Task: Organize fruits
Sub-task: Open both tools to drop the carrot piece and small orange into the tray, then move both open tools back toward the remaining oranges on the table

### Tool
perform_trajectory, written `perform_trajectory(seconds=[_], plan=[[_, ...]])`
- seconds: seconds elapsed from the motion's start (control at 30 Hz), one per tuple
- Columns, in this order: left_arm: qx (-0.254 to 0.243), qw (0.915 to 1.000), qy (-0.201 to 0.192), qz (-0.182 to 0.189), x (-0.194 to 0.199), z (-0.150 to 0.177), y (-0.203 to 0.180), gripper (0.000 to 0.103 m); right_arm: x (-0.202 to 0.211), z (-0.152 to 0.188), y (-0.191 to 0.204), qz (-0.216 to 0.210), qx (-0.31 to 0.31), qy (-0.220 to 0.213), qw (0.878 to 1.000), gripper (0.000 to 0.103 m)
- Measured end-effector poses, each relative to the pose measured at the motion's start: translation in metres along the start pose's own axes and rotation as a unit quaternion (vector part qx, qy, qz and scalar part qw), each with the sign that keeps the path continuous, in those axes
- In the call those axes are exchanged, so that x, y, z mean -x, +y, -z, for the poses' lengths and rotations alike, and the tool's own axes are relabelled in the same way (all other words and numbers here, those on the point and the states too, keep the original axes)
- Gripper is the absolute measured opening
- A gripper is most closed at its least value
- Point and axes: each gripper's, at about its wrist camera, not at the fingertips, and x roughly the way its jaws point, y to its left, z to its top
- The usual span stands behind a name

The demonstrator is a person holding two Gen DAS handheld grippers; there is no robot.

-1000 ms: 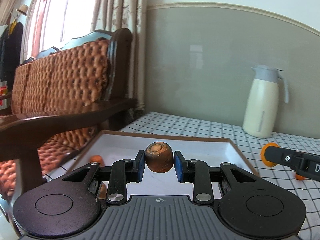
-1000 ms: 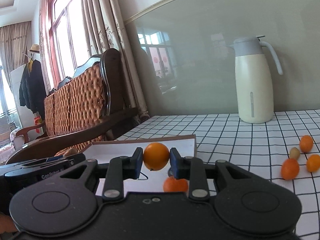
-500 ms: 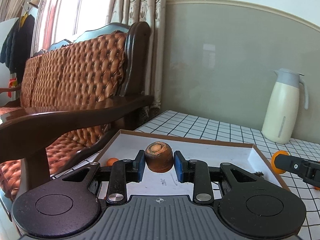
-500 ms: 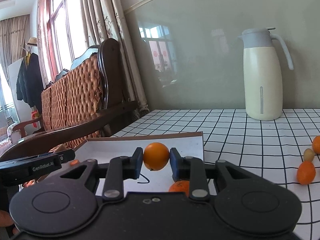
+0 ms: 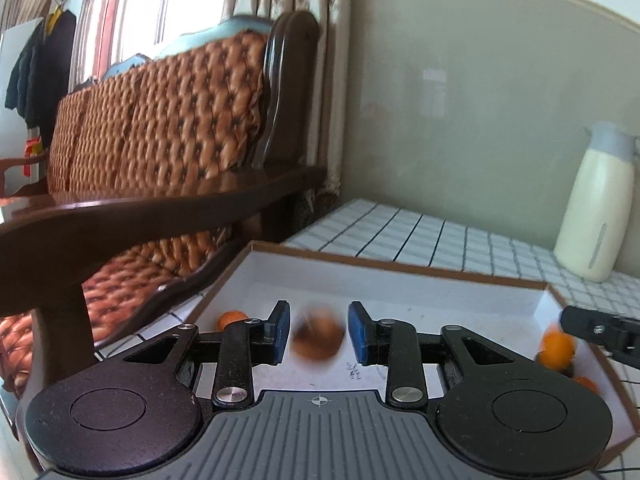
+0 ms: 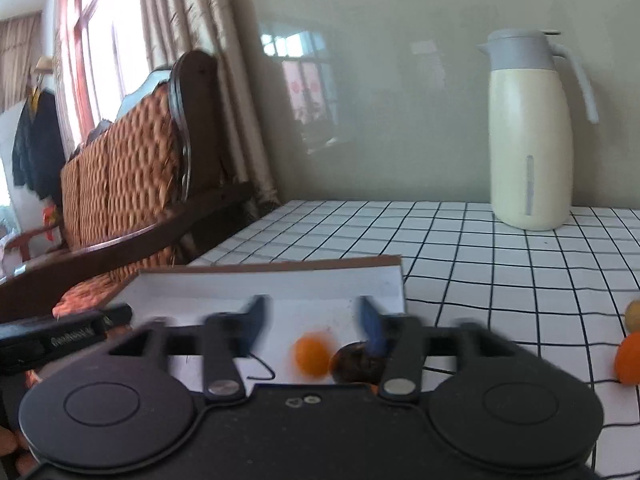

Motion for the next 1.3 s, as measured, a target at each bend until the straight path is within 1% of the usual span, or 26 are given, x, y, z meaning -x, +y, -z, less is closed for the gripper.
perform_trajectory(seconds=[0.03,0.07,0.1,0.13,0.17,0.2,0.23,0.27,0.3,0.37,0.47,0.63,0.8,1.0,1.3], plan=[[0.006,1.0000,0.007,-0.001,-0.003,-0.001,0.001,0.089,0.005,0.001,-0.002,0.003,-0.006,-0.011,1.000,0.072],[0.013,0.9999,0.001,-0.008,-0.001,-0.002,0.001,0.103,0.009,0.000,-0.002,0.008,-0.006,-0.019,1.000,0.077],[0.020,0.9994,-0.022,-0.017,0.006,-0.003,0.001,0.103,0.013,0.000,-0.003,0.010,-0.007,-0.027,1.000,0.078],[0.018,0.9989,-0.040,-0.015,0.013,-0.005,0.001,0.103,0.019,-0.002,-0.005,0.006,-0.010,-0.036,0.999,0.080],[0.014,0.9987,-0.048,-0.012,0.018,-0.009,0.000,0.103,0.023,-0.003,-0.007,0.004,-0.016,-0.044,0.999,0.087],[0.016,0.9984,-0.053,-0.015,0.021,-0.010,0.001,0.103,0.027,-0.005,-0.009,0.004,-0.020,-0.053,0.998,0.092],[0.024,0.9979,-0.058,-0.019,0.025,-0.012,0.003,0.103,0.034,-0.005,-0.011,0.004,-0.022,-0.064,0.998,0.093],[0.030,0.9974,-0.062,-0.018,0.028,-0.013,0.005,0.103,0.036,-0.005,-0.012,0.004,-0.021,-0.070,0.997,0.096],[0.034,0.9971,-0.065,-0.018,0.031,-0.013,0.007,0.103,0.038,-0.006,-0.012,0.004,-0.017,-0.072,0.997,0.097],[0.036,0.9966,-0.069,-0.028,0.036,-0.014,0.010,0.103,0.040,-0.006,-0.013,0.004,-0.010,-0.070,0.997,0.097],[0.045,0.9964,-0.067,-0.026,0.038,-0.013,0.013,0.103,0.039,-0.005,-0.014,0.000,-0.008,-0.064,0.998,0.097],[0.032,0.9971,-0.061,-0.031,0.038,-0.008,0.011,0.103,0.041,-0.005,-0.016,-0.016,-0.023,-0.051,0.998,0.097],[0.017,0.9979,-0.056,-0.028,0.039,-0.005,0.003,0.103,0.044,-0.003,-0.018,-0.021,-0.023,-0.048,0.998,0.097],[0.016,0.9983,-0.053,-0.018,0.040,-0.003,-0.006,0.103,0.048,-0.001,-0.023,-0.015,-0.019,-0.044,0.999,0.097],[-0.011,0.9988,-0.047,-0.008,0.042,0.003,-0.026,0.103,0.055,0.003,-0.032,-0.003,-0.014,-0.031,0.999,0.097]])
